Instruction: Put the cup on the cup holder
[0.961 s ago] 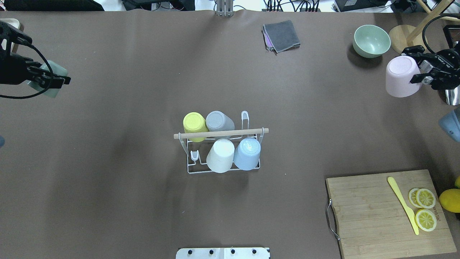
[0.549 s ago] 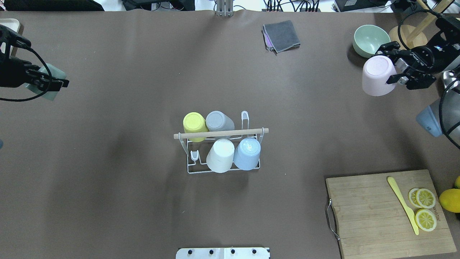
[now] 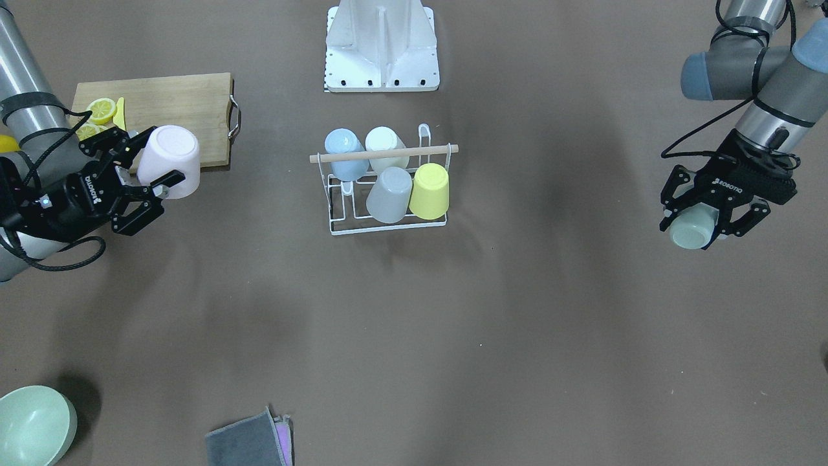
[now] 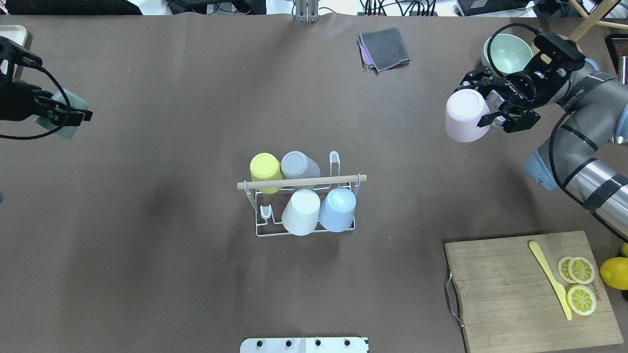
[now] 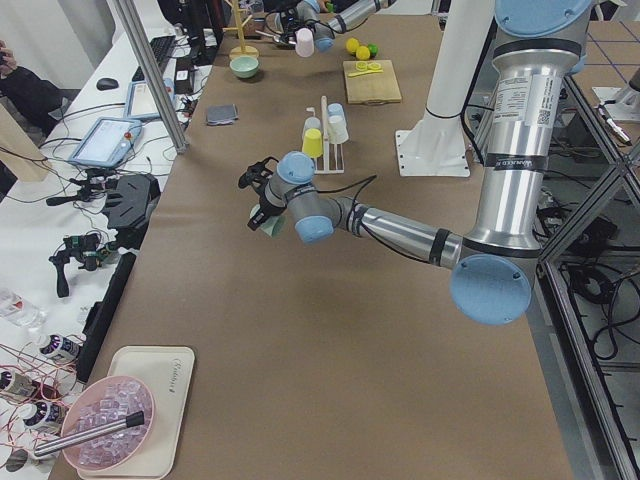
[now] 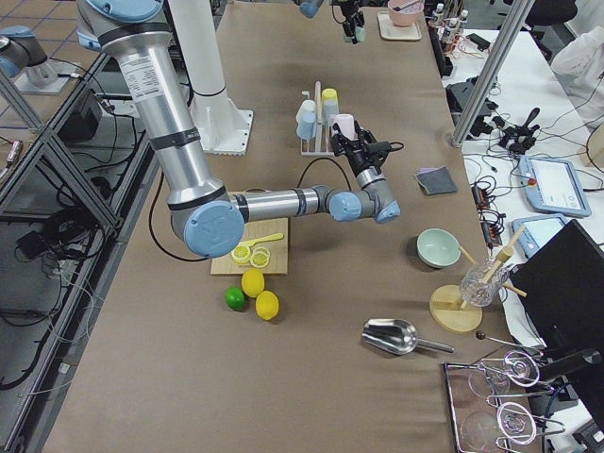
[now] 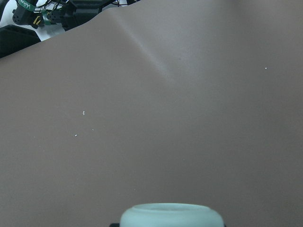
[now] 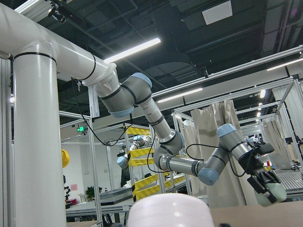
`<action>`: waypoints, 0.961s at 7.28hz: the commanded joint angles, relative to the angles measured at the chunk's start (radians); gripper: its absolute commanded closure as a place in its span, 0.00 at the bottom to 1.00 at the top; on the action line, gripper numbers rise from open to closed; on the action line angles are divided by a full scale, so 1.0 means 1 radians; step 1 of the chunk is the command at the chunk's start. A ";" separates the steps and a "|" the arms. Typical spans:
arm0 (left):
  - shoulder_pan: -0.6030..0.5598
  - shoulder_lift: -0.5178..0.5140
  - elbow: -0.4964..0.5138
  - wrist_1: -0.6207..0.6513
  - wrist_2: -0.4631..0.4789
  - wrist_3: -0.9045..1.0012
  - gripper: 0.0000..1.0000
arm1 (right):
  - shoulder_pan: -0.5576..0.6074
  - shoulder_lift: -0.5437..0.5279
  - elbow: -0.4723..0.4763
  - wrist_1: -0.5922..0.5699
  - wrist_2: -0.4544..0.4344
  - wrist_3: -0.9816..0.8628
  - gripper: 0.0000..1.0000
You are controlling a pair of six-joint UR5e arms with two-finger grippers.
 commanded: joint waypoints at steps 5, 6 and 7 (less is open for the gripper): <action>0.000 0.023 -0.006 0.018 0.000 0.001 1.00 | -0.119 0.137 -0.091 -0.003 0.029 -0.033 0.77; 0.001 0.023 -0.005 0.018 -0.001 0.000 1.00 | -0.126 0.162 -0.117 -0.003 0.031 -0.038 0.77; 0.001 0.023 -0.003 0.018 0.000 0.000 1.00 | -0.127 0.166 -0.122 -0.003 0.037 -0.039 0.77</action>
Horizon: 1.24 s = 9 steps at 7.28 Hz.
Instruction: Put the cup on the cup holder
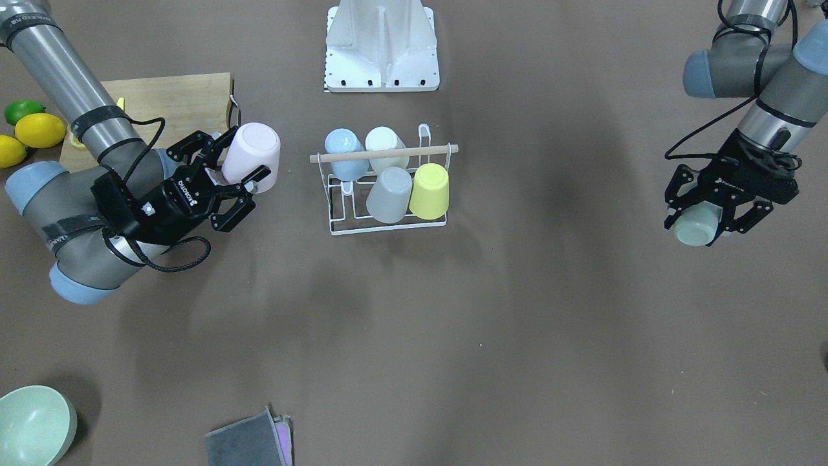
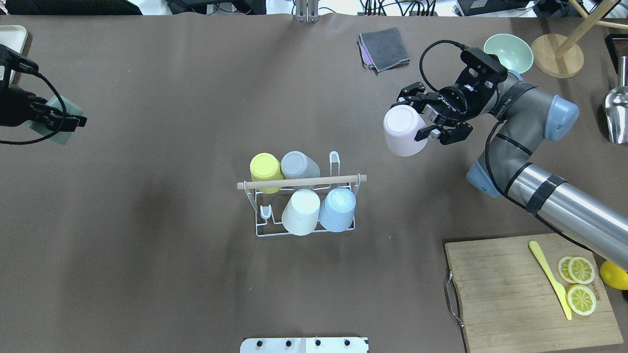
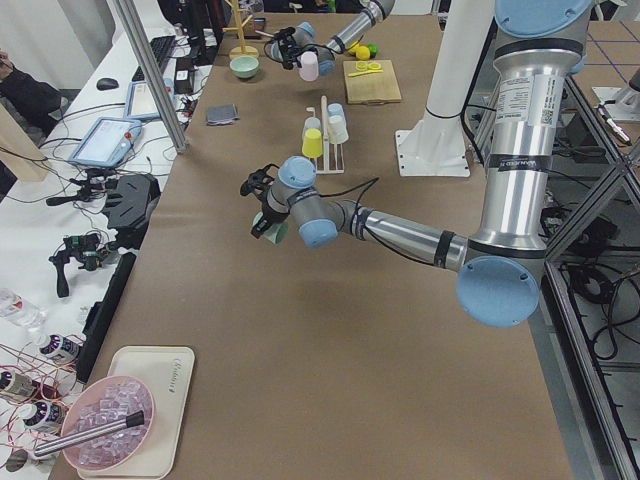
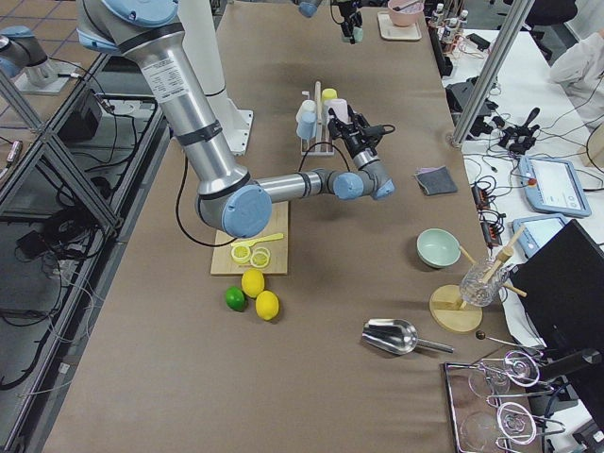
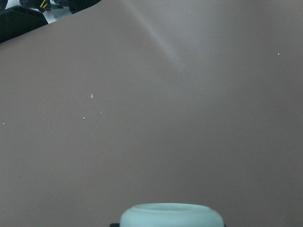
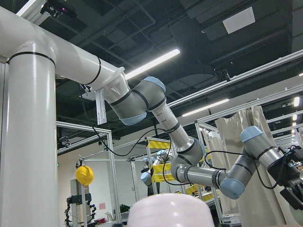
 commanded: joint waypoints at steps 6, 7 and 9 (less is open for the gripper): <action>0.003 -0.008 0.000 0.002 0.002 -0.001 1.00 | -0.011 0.101 -0.099 -0.009 0.031 -0.295 0.77; 0.003 -0.010 -0.003 0.006 0.001 -0.001 1.00 | -0.011 0.107 -0.105 -0.018 0.036 -0.296 0.77; 0.003 -0.011 -0.005 0.015 0.001 0.001 1.00 | -0.025 0.123 -0.111 -0.035 0.035 -0.302 0.77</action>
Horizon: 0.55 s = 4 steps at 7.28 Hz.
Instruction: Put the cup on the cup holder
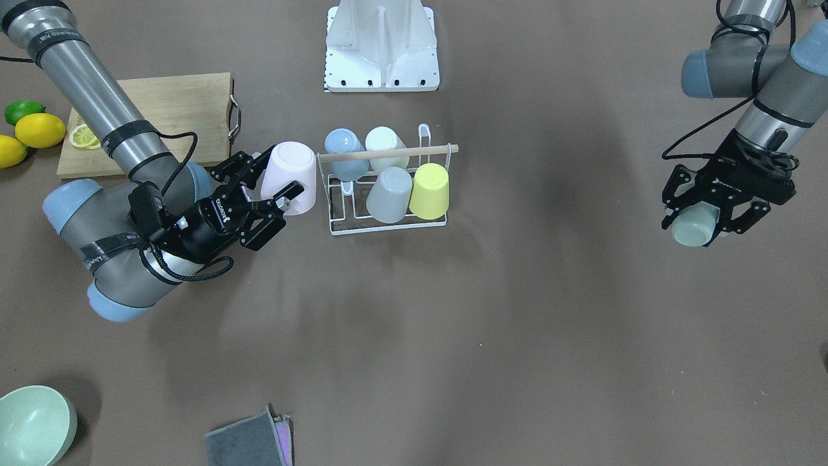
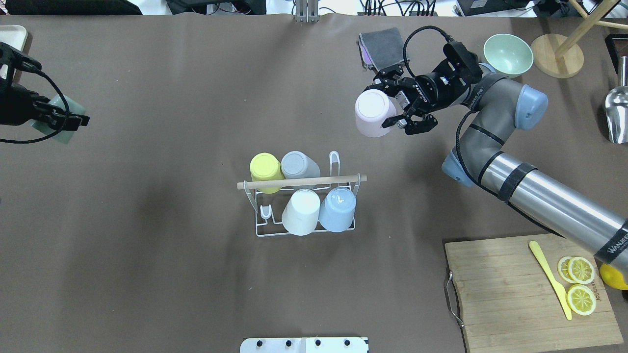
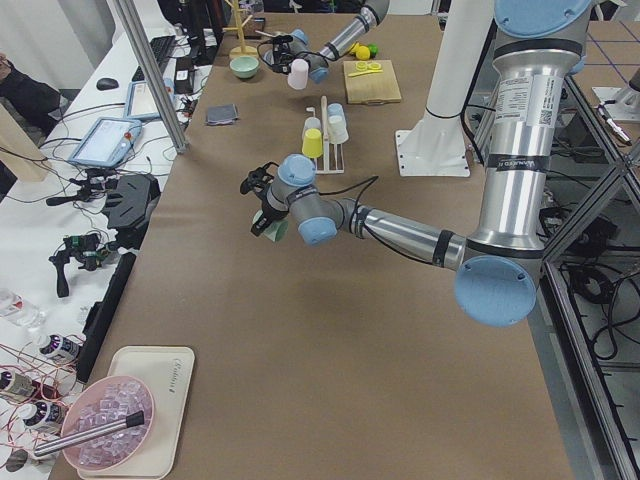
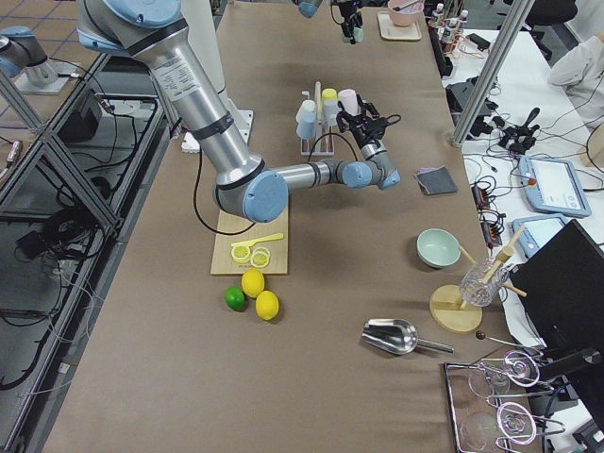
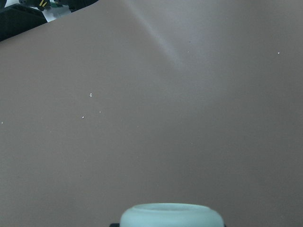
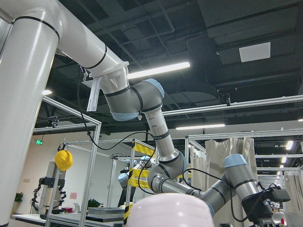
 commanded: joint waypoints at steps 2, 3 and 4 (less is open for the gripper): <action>0.000 0.000 -0.029 0.057 -0.009 0.001 1.00 | -0.050 0.028 -0.005 -0.022 0.001 -0.014 0.77; 0.000 -0.008 -0.057 0.122 -0.009 0.001 1.00 | -0.064 0.036 -0.005 -0.037 -0.001 -0.022 0.76; 0.002 -0.006 -0.059 0.128 -0.009 0.001 1.00 | -0.079 0.039 -0.005 -0.049 -0.002 -0.031 0.76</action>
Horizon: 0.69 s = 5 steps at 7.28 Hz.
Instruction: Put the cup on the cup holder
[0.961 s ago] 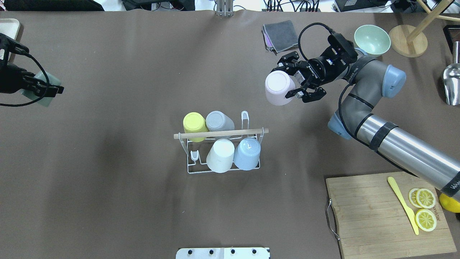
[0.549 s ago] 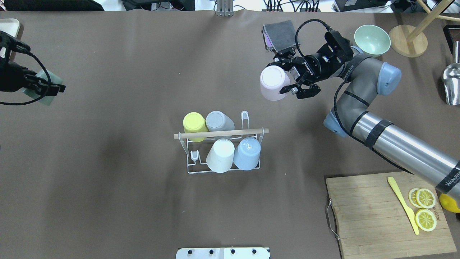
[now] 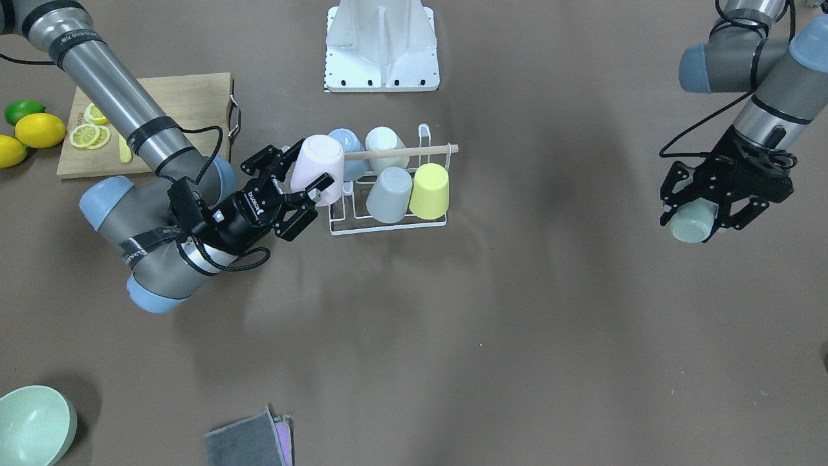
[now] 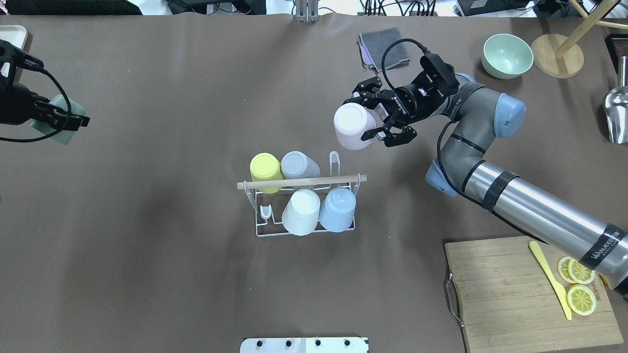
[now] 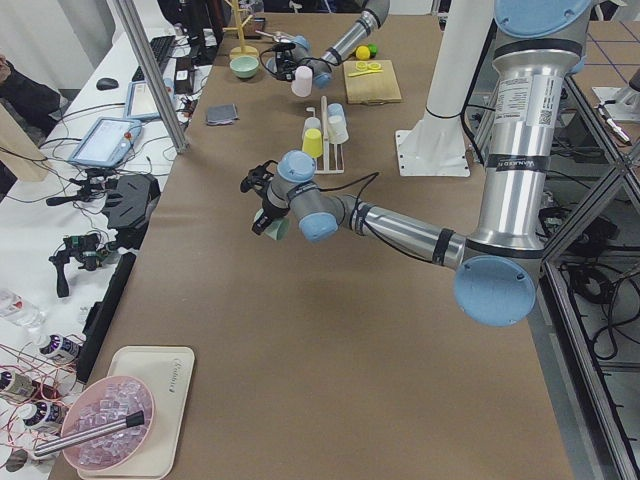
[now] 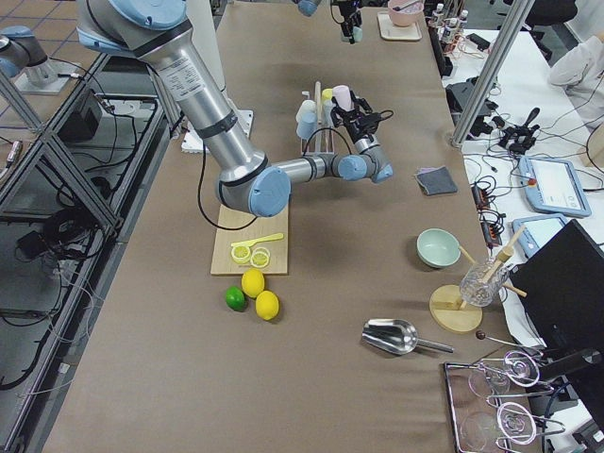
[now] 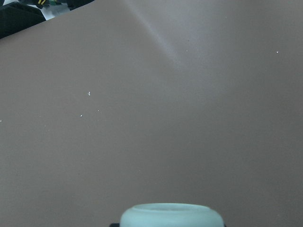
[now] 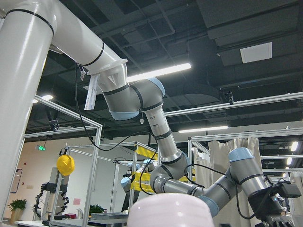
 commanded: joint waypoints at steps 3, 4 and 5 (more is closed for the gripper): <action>0.001 -0.001 -0.012 0.032 0.001 0.000 1.00 | -0.051 0.010 0.000 -0.033 -0.009 -0.021 0.75; 0.003 -0.003 -0.009 0.032 0.001 0.000 1.00 | -0.052 0.010 0.000 -0.036 -0.009 -0.029 0.75; 0.003 -0.003 -0.009 0.030 0.001 0.000 1.00 | -0.058 0.011 -0.002 -0.036 -0.011 -0.029 0.75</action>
